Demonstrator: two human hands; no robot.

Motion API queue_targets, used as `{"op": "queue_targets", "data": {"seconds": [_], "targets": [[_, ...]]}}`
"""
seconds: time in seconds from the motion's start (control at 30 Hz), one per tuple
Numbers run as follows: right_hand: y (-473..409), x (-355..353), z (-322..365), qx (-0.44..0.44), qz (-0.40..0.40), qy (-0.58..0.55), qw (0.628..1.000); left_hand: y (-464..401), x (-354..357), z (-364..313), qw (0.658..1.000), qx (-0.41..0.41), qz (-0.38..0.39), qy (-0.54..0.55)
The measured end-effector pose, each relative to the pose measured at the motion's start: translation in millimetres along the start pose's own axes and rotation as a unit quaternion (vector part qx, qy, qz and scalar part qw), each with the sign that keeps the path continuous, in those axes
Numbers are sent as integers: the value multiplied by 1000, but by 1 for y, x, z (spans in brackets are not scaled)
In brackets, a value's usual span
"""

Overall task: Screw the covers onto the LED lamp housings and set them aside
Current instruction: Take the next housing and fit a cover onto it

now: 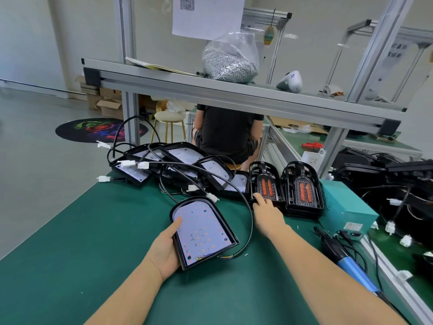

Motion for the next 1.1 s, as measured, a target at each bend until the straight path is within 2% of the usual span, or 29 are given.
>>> {"op": "queue_targets", "data": {"seconds": [0.17,0.43,0.57,0.7,0.87,1.1], "targets": [[-3,-10,-3,3,-39,-36,999,-1,-1,2,1000,-7,2,8],[14,-52,-14,14,-184,-137,973,-3,-2,2,1000,-6,4,17],[48,-90,2,-28,-282,-157,946,-3,-2,3,1000,-7,7,13],[102,-126,41,-116,-352,-169,913,-3,0,2,1000,2,15,13],[161,-125,109,-240,-342,-112,902,-6,3,4,999,13,40,30],[181,-82,170,-286,-252,74,922,-6,4,5,997,12,68,38]]}}
Point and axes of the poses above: each hand's wrist, its own y-axis away from the middle knuckle, its own x-axis out of the palm, z = x × y, the point moved 10 cm from there along -y, towards the middle knuckle, and after that the axes turned 3 degrees about z, right-handed, at the moved point
